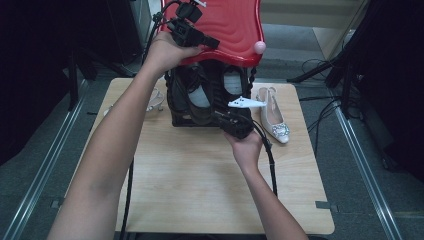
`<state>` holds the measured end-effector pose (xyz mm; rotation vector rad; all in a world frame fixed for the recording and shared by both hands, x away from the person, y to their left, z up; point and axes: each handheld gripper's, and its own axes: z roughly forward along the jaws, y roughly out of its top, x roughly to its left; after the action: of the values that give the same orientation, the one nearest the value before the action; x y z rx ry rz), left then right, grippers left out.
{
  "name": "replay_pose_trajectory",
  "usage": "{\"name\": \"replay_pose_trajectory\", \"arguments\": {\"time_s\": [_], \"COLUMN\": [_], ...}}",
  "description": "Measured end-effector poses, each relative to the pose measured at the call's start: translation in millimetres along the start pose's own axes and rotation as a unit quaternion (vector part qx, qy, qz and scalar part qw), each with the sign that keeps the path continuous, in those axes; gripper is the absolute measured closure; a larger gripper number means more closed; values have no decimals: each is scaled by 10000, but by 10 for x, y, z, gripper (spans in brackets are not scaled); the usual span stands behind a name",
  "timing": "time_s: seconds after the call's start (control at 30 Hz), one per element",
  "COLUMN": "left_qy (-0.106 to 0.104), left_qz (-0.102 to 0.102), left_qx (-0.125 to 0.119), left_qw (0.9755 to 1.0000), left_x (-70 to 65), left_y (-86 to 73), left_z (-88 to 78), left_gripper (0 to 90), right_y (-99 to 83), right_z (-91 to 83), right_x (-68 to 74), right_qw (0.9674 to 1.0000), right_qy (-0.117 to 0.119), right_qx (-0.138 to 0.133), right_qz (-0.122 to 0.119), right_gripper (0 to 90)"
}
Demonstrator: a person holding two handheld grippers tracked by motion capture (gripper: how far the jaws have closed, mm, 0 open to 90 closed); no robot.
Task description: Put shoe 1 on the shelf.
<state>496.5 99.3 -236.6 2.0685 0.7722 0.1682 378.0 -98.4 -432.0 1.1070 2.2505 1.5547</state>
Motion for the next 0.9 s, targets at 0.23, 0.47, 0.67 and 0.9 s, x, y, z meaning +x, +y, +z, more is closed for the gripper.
{"name": "replay_pose_trajectory", "arguments": {"time_s": [0.23,0.47,0.67,0.9], "left_qy": [-8,-19,-25,-21], "left_qz": [-13,-47,-57,-49], "left_qx": [2,-11,-19,-14], "left_qw": [10000,10000,10000,10000], "left_x": [4,6,7,7], "left_y": [1,-2,-5,-6], "left_z": [1,0,-2,-4], "left_gripper": [895,895,894,894], "right_y": [40,99,144,268], "right_z": [60,207,313,457], "right_x": [94,196,218,231], "right_qw": [10000,9998,9998,9994], "right_qy": [-6,-31,-67,-247], "right_qx": [4,19,-57,-87], "right_qz": [-95,-197,-178,-223], "right_gripper": [900,900,900,900]}}
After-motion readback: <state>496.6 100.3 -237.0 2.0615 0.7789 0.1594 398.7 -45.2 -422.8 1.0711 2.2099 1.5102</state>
